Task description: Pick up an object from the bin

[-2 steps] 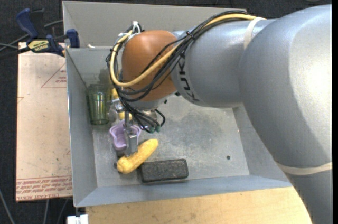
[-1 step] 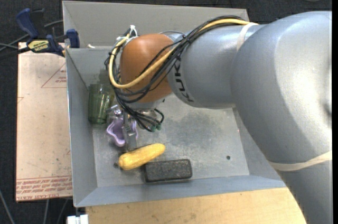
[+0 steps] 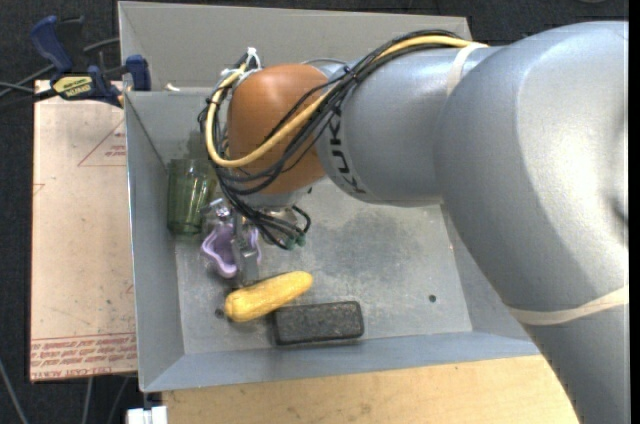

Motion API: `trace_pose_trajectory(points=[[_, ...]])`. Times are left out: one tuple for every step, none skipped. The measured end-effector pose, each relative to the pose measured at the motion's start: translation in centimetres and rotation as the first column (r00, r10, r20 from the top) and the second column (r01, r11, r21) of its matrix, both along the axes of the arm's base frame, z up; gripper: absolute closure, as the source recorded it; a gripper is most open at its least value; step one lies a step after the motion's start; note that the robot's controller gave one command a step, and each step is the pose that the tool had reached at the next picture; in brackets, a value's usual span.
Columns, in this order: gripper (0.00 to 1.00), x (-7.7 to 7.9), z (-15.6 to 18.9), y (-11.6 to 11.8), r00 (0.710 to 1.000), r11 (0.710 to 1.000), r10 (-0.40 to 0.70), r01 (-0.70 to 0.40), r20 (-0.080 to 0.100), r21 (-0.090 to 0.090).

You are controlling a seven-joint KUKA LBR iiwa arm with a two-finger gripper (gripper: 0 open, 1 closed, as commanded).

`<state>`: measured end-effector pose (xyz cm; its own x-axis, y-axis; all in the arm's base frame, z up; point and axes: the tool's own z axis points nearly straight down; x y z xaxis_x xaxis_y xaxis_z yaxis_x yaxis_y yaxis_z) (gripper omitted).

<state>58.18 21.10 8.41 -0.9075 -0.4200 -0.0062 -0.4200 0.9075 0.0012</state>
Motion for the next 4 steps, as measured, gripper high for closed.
trace_pose_trajectory(points=[[1.00, 0.00, 0.00, 0.00, 1.000, 1.000, 0.000, 0.000, 0.000, 0.000], [1.00, 0.00, 0.00, 0.00, 1.000, 1.000, 0.000, 0.000, 0.000, 0.000], [1.00, 0.00, 0.00, 0.00, 1.000, 1.000, 0.000, 0.000, 0.000, 0.000], [1.00, 0.00, 0.00, 0.00, 1.000, 1.000, 0.000, 0.000, 0.000, 0.001]])
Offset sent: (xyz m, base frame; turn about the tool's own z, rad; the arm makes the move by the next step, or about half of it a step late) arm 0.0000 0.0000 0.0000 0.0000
